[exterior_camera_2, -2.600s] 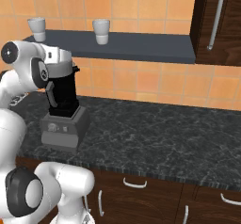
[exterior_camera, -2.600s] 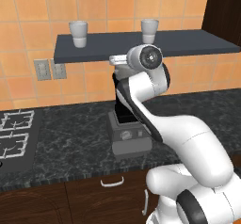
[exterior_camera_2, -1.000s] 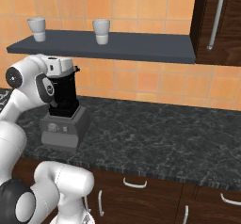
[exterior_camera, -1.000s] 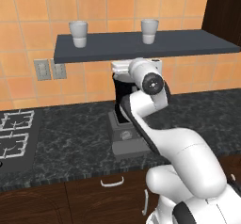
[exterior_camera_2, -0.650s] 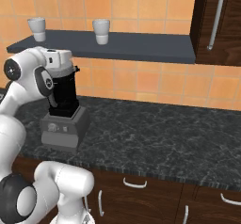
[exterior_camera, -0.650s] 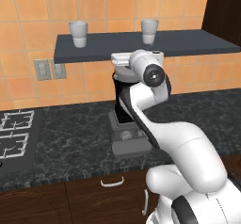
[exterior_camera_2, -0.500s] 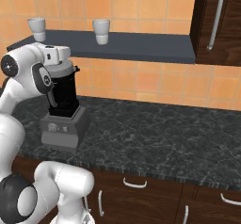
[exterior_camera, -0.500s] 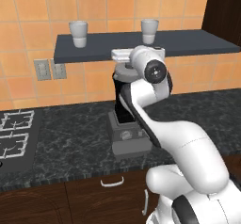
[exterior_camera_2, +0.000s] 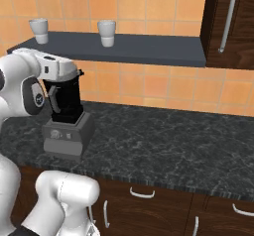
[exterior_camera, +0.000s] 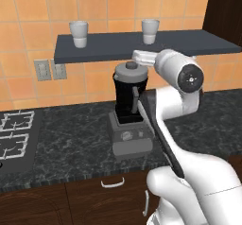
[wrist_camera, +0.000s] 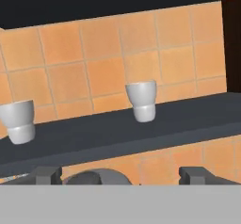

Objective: Close the lid blender by securely placing the lid on top.

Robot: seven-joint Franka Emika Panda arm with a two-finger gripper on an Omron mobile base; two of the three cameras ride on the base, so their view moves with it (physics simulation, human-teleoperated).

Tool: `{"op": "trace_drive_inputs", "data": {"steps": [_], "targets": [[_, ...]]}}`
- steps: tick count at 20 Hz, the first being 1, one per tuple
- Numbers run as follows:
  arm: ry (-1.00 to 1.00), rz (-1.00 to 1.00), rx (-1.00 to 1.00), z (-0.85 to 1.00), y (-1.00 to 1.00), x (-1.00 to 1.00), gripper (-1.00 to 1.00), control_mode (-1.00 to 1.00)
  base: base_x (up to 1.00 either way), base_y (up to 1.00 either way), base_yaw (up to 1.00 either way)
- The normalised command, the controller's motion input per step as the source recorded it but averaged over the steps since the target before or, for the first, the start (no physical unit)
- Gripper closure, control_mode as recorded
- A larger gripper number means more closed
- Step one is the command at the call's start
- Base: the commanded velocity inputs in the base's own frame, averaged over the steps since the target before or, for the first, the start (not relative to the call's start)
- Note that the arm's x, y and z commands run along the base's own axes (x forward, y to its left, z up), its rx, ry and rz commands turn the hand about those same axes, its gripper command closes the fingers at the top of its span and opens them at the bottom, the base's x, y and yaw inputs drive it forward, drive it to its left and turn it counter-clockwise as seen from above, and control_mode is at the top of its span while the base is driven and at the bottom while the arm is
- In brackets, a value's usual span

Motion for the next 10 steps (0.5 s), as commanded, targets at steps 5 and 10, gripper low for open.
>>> {"op": "trace_drive_inputs", "data": {"steps": [5,10], "targets": [[0.11,-0.05,0.15,0.0,-0.71,-0.88,-1.0,-1.0,0.0,0.0,0.0],[0.13,-0.04,0.14,0.0,-0.83,-0.74,-1.0,-1.0,0.0,0.0,0.0]]}}
